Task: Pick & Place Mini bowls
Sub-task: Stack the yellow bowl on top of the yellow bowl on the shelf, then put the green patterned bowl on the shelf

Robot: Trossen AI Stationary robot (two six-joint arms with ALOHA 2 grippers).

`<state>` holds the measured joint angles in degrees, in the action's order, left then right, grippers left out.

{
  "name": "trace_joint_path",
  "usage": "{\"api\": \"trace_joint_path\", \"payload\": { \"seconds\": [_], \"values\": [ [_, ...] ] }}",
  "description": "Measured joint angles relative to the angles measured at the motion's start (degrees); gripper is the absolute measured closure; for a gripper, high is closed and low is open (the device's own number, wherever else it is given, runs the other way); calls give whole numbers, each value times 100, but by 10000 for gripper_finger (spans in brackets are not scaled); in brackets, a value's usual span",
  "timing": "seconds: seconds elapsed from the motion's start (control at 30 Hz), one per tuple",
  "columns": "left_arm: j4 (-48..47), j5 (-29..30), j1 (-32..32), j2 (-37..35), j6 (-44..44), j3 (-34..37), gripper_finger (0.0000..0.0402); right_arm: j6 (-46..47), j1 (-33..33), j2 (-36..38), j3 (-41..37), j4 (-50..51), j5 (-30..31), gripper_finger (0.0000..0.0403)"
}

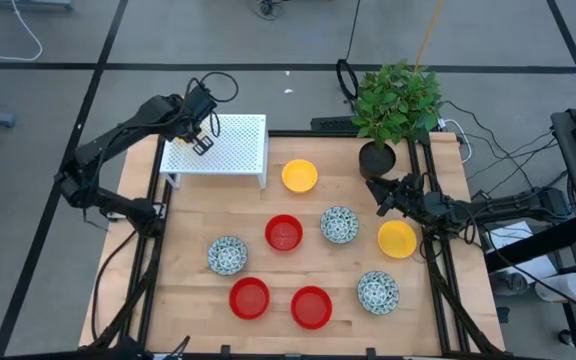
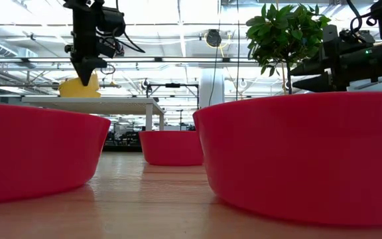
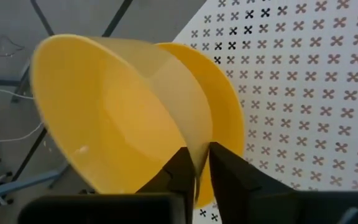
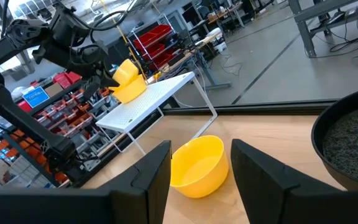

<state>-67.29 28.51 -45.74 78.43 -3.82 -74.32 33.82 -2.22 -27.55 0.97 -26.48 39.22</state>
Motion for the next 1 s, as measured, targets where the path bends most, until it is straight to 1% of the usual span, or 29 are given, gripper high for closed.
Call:
{"api": "trace_joint_path", "payload": {
  "seconds": [0.17, 0.4, 0.47, 0.6, 0.67, 0.73, 0.8, 0.87, 0.9, 0.93, 1.0],
  "values": [
    [1, 0, 11, 0, 140, 0, 312, 1, 0, 0, 1, 0, 0, 248],
    [-26, -11, 27, -11, 252, -47, 242, 0, 0, 0, 1, 0, 0, 248],
    [-25, -91, 75, -11, 263, -162, 226, 0, 0, 0, 0, 2, -2, 248],
    [-53, -496, 288, -11, 324, -601, 206, 0, 0, 0, 0, 10, 0, 248],
    [-58, -824, 451, -17, 515, -879, 202, 0, 0, -2, 0, 20, -2, 248],
    [2, -1389, 650, -17, 1006, -1105, 202, -1, 0, 0, 0, 20, -2, 248],
    [74, -2264, 878, -21, 1573, -1203, 205, -8, 0, -2, 1, 21, -2, 248],
    [117, -3193, 1149, -22, 1866, -1184, 211, -57, 0, 0, 0, 22, -2, 248],
    [121, -3546, 1310, -20, 1948, -1144, 215, -83, 0, -2, 0, 22, -2, 248],
    [113, -3811, 1491, -20, 2014, -1089, 219, -145, 0, -2, 0, 22, -2, 248],
    [113, -4062, 1906, -20, 2181, -956, 226, -253, 0, -2, 2, 22, -2, 248]
  ]
}}
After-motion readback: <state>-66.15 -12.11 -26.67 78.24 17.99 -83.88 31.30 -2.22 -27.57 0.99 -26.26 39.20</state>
